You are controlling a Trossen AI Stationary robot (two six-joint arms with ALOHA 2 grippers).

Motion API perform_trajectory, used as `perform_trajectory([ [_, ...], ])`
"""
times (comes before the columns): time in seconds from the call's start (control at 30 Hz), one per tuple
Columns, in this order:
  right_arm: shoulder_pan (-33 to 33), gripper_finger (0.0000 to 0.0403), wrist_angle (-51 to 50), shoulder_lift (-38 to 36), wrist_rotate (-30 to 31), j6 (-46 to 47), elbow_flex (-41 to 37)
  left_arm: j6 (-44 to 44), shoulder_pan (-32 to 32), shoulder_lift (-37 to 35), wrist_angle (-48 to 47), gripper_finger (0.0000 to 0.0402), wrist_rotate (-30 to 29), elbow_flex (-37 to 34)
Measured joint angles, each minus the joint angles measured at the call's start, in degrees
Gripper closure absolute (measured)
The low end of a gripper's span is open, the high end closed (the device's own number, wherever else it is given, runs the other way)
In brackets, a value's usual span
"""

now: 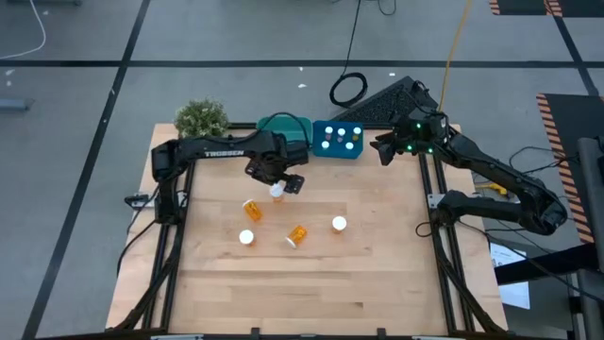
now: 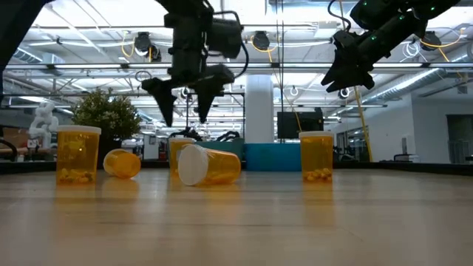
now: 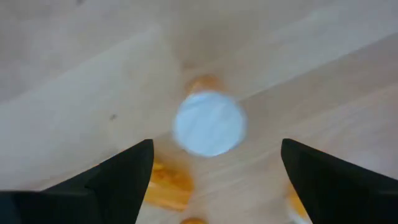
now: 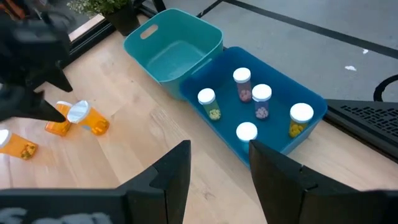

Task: Pick and place medicine bottles into bin by pill shape (circle, oval)
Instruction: Put the large orange capsule bottle into the green bin

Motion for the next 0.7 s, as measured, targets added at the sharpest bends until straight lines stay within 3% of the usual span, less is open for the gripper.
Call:
perform_trajectory([
  [0.33,0.0,0.0248,0.02,-0.24,-1.29,0.1,0.0,3.87,0.04,4.66,0.19,0.009,1.7,-0.09],
  [0.7,0.0,0.0248,0.26,-0.65,-1.29,-0.02,0.0,6.15,0.04,5.02,2.5,0.0149,1.43,-0.07],
])
